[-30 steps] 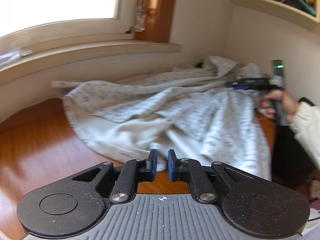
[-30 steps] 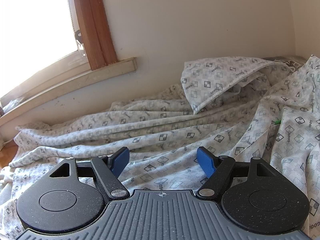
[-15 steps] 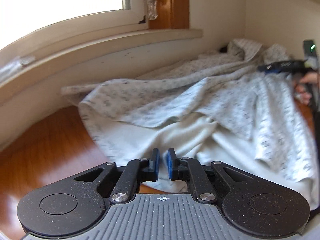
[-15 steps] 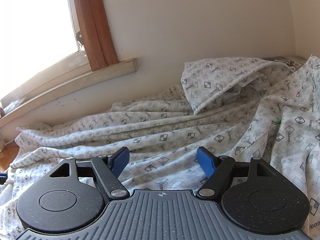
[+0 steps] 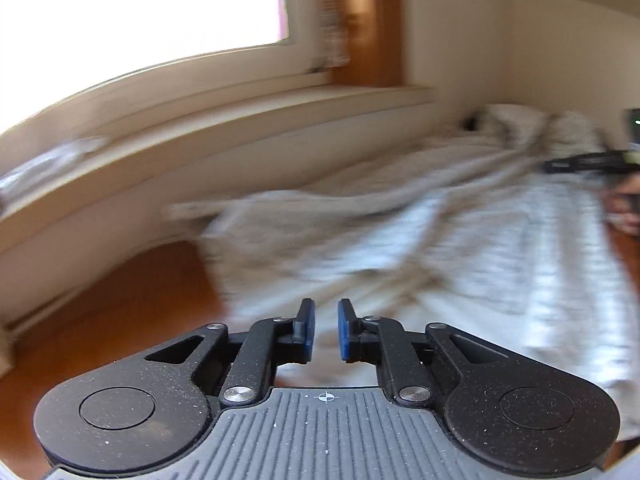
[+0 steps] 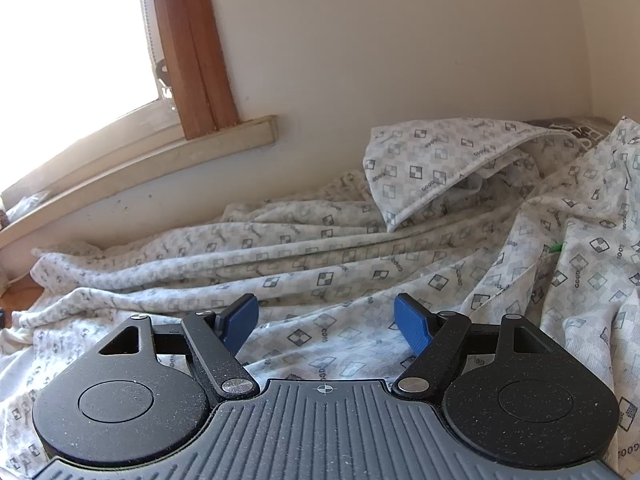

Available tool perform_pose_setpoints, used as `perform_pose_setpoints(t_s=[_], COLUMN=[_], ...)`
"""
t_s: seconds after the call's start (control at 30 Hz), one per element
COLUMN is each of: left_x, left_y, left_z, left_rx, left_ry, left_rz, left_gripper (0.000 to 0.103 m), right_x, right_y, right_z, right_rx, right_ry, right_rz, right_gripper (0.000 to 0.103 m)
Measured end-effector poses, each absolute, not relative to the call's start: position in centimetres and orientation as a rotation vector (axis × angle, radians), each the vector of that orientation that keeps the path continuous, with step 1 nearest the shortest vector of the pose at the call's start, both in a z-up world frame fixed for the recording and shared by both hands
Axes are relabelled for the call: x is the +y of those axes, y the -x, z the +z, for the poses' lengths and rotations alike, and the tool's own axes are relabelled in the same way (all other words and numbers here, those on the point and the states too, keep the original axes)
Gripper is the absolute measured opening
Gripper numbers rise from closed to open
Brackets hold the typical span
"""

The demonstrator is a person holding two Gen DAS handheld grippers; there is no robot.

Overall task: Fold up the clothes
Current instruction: 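Lower the open left tool onto the sheet while the right tool sweeps across it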

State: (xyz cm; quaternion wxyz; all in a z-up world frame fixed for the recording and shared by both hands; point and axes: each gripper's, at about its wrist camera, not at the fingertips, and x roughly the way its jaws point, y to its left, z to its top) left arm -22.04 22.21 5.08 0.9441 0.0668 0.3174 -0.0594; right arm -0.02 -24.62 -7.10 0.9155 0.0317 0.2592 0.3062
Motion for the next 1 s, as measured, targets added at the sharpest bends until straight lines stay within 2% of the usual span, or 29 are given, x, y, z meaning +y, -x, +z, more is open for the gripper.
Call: perform_pose_setpoints(t_s=[0.2,0.43,0.53,0.67,0.73,0.8,0.87,0.93,1.0], left_x=[18.6,22.9,25.1,24.1,23.4,22.3,21.2,19.7,16.9], left_y=[23.0,24.6,24.8,24.4,24.1,23.5,22.0,20.1,18.5], left_z=[3.8,3.9,4.4,5.0,5.3,5.7,6.0,6.4,6.5], left_rx=[0.680,0.709,0.738,0.712,0.693,0.653,0.608,0.565,0.522], left_ry=[-0.209,-0.275,-0.223,-0.196,-0.180,-0.170,-0.159,-0.147,-0.137], left_rz=[-0.223,-0.158,-0.175,-0.195,-0.204,-0.220,-0.244,-0.280,-0.307], left_gripper=[0.017,0.016,0.016,0.017,0.026,0.041,0.042,0.048,0.061], right_x=[-24.6,-25.3,-25.7,-26.8,-28.2,-29.7,-31.4,-33.3,-35.5], right_y=[0.1,0.7,1.1,1.8,2.9,4.2,5.3,5.8,6.0], right_z=[-7.1,-6.6,-6.2,-5.4,-4.3,-3.4,-3.3,-3.6,-4.1], right_rx=[0.532,0.519,0.511,0.488,0.452,0.414,0.403,0.429,0.481], right_ry=[-0.063,-0.062,-0.061,-0.056,-0.029,0.050,0.148,0.202,0.194], right_rz=[0.625,0.633,0.639,0.637,0.604,0.551,0.490,0.430,0.398], right_gripper=[0.074,0.077,0.079,0.079,0.079,0.080,0.083,0.084,0.085])
